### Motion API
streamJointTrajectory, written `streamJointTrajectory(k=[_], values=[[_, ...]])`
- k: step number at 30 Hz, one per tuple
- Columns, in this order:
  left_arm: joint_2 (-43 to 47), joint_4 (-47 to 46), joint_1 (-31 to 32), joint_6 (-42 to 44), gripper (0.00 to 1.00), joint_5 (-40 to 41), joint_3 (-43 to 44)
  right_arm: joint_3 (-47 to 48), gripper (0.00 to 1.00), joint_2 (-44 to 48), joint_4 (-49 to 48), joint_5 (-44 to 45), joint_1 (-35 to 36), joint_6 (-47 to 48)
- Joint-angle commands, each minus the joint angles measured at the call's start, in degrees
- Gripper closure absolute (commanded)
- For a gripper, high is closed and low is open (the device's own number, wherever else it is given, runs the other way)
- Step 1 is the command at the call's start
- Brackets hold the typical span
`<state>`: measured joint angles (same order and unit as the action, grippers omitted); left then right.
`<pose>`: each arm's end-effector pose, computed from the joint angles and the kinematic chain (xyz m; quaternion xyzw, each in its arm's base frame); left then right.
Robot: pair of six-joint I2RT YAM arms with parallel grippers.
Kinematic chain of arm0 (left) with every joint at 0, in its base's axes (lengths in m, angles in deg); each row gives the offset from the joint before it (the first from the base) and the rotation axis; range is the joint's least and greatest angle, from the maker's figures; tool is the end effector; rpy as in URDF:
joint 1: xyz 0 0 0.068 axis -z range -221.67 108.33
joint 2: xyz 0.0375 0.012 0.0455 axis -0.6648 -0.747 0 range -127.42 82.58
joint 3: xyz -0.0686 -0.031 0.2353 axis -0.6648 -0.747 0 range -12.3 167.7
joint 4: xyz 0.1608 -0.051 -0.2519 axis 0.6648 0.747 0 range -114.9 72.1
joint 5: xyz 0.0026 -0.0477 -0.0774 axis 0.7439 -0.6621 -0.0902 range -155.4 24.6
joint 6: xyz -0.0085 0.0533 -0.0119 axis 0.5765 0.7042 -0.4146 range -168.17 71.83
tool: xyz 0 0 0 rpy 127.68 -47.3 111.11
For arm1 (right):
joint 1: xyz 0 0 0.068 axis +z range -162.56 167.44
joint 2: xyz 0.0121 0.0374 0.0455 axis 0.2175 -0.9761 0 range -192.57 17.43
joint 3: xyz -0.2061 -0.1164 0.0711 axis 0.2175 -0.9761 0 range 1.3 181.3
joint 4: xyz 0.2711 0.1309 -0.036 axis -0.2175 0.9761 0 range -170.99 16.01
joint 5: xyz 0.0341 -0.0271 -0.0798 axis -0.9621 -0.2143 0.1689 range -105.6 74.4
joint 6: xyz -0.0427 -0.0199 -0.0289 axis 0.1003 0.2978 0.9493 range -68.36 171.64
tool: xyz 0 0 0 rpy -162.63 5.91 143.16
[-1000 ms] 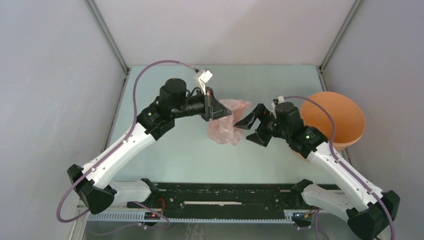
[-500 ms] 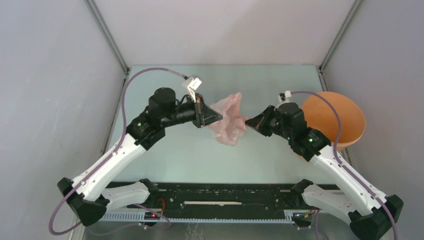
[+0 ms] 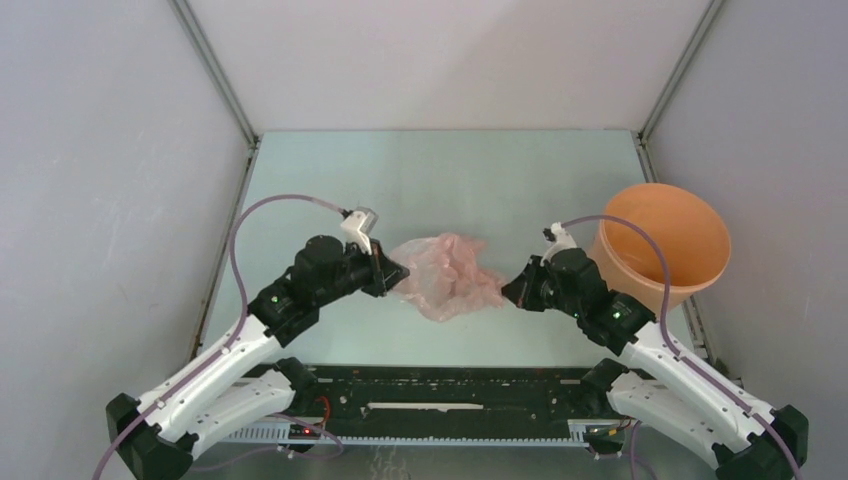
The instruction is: Put the trash bags into the trash bin
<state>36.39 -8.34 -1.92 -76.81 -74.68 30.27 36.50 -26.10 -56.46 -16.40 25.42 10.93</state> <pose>0.1902 -0.1660 0.2880 0.1252 0.8090 -0.3754 0.4346 0.1860 0.1459 0.2339 0.0176 0.8781 0.3079 0.3659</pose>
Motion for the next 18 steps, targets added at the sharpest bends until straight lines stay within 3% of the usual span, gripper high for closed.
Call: streamJointTrajectory(k=[1, 6, 10, 13, 18], values=[[3.1, -3.27, -0.44, -2.06, 1.0, 5.02, -5.68, -2.21, 1.0, -0.72, 2.76, -6.22, 0.94, 3.77], [6.86, -0.77, -2.91, -2.34, 1.0, 7.03, -9.0, -1.21, 0.98, -4.25, 13.18, -6.44, 0.79, 4.86], [7.37, -0.66, -3.64, -1.53, 1.0, 1.15, -8.69, 6.45, 0.69, -6.66, 14.69, -14.04, 2.44, -1.3], [5.16, -1.37, -3.63, -2.58, 1.0, -4.15, -7.61, 14.18, 0.38, -5.87, 15.95, -3.66, 9.53, -0.26], [4.67, -2.16, -3.64, -3.03, 1.0, -3.2, -6.17, 23.07, 0.23, -9.9, 25.41, 4.44, 11.72, 4.15]])
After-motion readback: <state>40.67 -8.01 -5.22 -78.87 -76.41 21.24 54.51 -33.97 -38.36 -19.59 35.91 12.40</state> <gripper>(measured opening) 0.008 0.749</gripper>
